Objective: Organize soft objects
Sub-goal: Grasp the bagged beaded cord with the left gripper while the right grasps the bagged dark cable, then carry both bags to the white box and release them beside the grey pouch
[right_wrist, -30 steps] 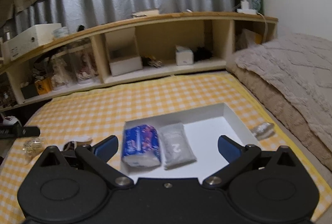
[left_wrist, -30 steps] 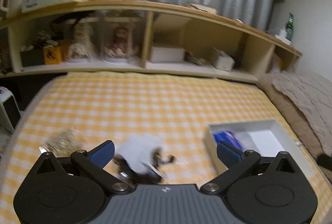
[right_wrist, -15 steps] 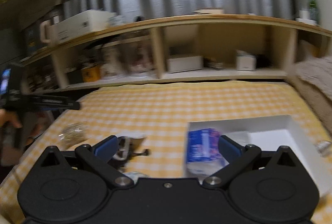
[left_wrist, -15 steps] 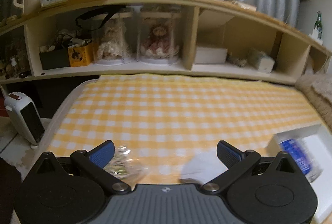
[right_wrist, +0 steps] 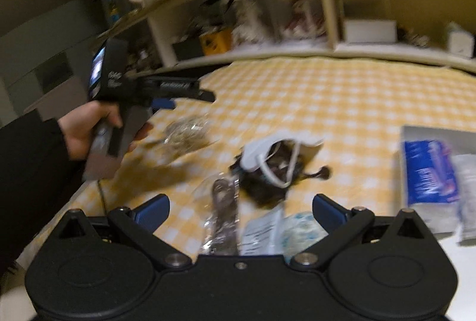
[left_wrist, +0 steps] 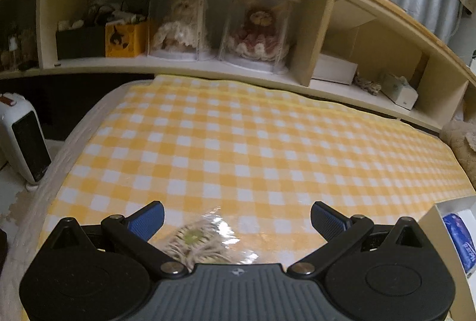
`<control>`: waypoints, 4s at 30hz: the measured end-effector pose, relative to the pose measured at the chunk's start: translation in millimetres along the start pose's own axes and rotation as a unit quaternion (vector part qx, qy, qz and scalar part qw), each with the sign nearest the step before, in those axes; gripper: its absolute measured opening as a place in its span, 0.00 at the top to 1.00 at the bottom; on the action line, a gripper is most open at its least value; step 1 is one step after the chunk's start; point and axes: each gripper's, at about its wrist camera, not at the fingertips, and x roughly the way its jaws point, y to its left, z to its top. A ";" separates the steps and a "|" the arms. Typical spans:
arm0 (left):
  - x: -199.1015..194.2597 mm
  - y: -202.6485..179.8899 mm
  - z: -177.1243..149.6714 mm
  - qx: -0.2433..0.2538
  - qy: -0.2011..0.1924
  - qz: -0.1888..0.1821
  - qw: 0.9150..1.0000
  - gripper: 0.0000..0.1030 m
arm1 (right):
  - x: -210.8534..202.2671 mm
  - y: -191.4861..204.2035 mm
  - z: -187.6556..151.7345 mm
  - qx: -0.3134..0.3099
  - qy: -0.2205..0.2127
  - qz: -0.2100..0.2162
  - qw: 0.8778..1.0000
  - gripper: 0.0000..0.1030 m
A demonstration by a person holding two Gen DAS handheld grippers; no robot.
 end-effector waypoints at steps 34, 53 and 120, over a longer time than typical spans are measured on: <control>32.8 -2.9 -24.9 0.027 0.144 0.021 0.989 0.15 | 77.2 10.1 -23.3 0.022 0.100 0.053 0.993 0.51; 25.2 -26.4 -37.2 0.049 0.162 0.068 0.983 0.44 | 79.9 11.8 -21.9 -0.014 0.127 0.018 0.992 0.84; 45.5 -426.8 -91.0 -0.175 0.141 -0.293 0.929 0.44 | -144.6 -290.9 14.4 0.128 -0.030 -0.312 0.941 0.88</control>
